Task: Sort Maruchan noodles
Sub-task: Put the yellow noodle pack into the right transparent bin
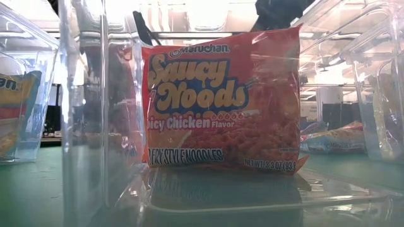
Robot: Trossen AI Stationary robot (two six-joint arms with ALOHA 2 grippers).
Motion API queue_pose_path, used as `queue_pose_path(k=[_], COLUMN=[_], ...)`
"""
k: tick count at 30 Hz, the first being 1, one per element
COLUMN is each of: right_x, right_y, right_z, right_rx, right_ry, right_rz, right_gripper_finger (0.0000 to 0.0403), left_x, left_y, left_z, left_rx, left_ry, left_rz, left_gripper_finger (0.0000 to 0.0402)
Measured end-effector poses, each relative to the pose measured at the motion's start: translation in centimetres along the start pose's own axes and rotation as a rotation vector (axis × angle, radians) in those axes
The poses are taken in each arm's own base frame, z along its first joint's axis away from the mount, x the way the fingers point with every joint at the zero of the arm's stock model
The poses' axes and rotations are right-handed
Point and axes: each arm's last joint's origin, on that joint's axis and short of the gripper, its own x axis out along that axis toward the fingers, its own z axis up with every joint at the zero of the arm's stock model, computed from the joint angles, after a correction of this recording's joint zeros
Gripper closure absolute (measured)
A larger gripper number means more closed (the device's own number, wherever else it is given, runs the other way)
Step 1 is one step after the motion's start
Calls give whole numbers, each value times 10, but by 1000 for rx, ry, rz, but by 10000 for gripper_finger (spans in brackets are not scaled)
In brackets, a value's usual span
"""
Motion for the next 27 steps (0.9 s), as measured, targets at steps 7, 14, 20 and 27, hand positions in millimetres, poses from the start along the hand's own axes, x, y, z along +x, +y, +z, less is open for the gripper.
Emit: queue_pose_path(k=[7, 14, 20, 27], right_x=[0, 1, 15, 55], right_y=[1, 1, 2, -7], right_z=[5, 5, -4, -39], right_rx=[87, 210, 235, 296], right_ry=[-50, -50, 39, 238], right_rz=[9, 13, 79, 72], right_gripper_finger=[183, 183, 183, 183], left_x=[11, 40, 60, 68], left_y=[1, -14, -25, -27], left_z=[4, 2, 1, 0], left_rx=[-27, -6, -14, -37], left_ry=[-54, 10, 8, 12], left_rz=[26, -141, -285, -317], left_gripper_finger=[173, 174, 174, 174])
